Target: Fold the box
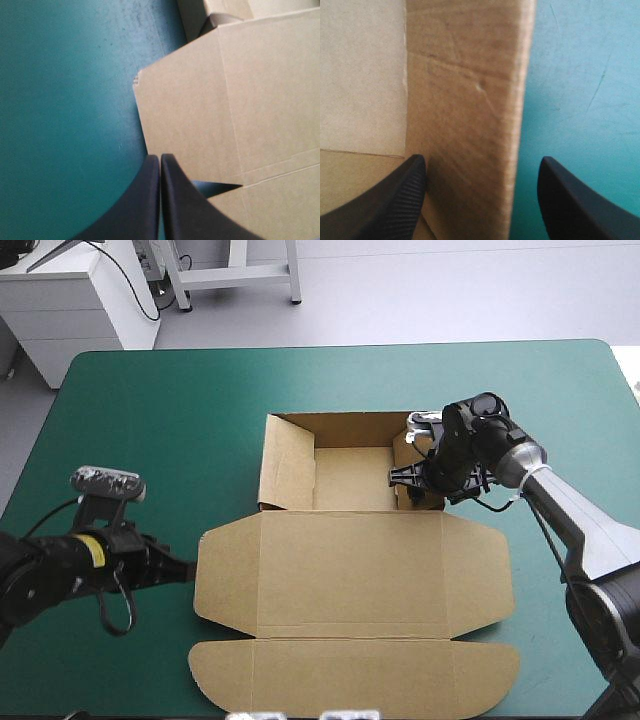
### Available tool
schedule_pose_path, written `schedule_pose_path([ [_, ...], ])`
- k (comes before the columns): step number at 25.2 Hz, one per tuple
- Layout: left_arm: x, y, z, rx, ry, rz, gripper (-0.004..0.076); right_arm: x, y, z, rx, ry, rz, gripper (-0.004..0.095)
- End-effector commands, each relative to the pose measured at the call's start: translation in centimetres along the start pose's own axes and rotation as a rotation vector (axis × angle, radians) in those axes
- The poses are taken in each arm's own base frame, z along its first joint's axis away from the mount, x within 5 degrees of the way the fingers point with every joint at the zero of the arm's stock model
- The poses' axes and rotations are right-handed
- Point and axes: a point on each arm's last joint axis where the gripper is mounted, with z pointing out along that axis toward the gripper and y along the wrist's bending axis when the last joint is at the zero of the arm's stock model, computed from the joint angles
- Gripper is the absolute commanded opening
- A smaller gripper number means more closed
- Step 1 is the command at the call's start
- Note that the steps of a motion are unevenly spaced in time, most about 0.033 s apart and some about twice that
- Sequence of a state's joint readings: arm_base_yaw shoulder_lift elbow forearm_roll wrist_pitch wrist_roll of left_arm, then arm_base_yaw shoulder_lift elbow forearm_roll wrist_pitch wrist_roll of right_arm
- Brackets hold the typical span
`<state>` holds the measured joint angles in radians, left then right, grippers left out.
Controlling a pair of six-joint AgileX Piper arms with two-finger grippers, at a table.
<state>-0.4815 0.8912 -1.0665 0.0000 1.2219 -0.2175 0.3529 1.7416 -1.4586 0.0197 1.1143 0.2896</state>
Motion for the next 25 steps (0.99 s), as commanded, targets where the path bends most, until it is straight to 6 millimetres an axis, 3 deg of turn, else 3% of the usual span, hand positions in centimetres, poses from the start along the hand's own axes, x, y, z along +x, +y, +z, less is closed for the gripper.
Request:
schedule_pose_path([
  [1, 2.1, 0.4, -0.3, 0.032, -0.121, -0.003, -0.0008, -0.4, 0.0, -1.9, -0.024, -0.081, -0.010, 0.0589],
  [5, 5.6, 1.2, 0.8, 0.055, -0.221, -0.003, -0.0008, -0.4, 0.0, -1.5, -0.020, -0.063, -0.053, 0.0518],
  [8, 7.6, 1.8, 1.4, 0.047, -0.314, 0.015, -0.0008, -0.4, 0.0, -1.0, -0.017, -0.048, -0.058, 0.0312],
  [11, 9.2, 2.4, 1.8, 0.039, -0.377, 0.029, -0.0008, -0.5, 0.0, -0.5, -0.012, -0.036, -0.059, 0.0014],
  [14, 10.5, 2.7, 1.8, 0.045, -0.414, 0.029, -0.0008, -0.8, 0.1, -1.0, -0.016, -0.050, -0.069, -0.0020],
  [19, 11.4, 3.1, 1.4, 0.031, -0.464, 0.043, -0.0008, -2.4, -0.6, -7.7, 0.039, -0.180, -0.117, -0.0020],
  [20, 11.4, 3.1, 1.4, 0.029, -0.460, 0.043, -0.0008, -3.0, -1.7, -11.3, 0.089, -0.291, -0.118, -0.0020],
  [21, 11.5, 3.1, 1.5, 0.029, -0.458, 0.043, -0.0008, -3.1, -2.3, -12.8, 0.107, -0.338, -0.110, -0.0020],
  [23, 11.7, 3.2, 1.9, 0.022, -0.437, 0.044, -0.0008, -3.3, -6.6, -18.0, 0.261, -0.503, -0.044, -0.0020],
  [25, 11.6, 3.1, 1.9, 0.030, -0.452, 0.041, -0.0008, -3.2, -10.3, -19.4, 0.385, -0.530, 0.035, -0.0020],
])
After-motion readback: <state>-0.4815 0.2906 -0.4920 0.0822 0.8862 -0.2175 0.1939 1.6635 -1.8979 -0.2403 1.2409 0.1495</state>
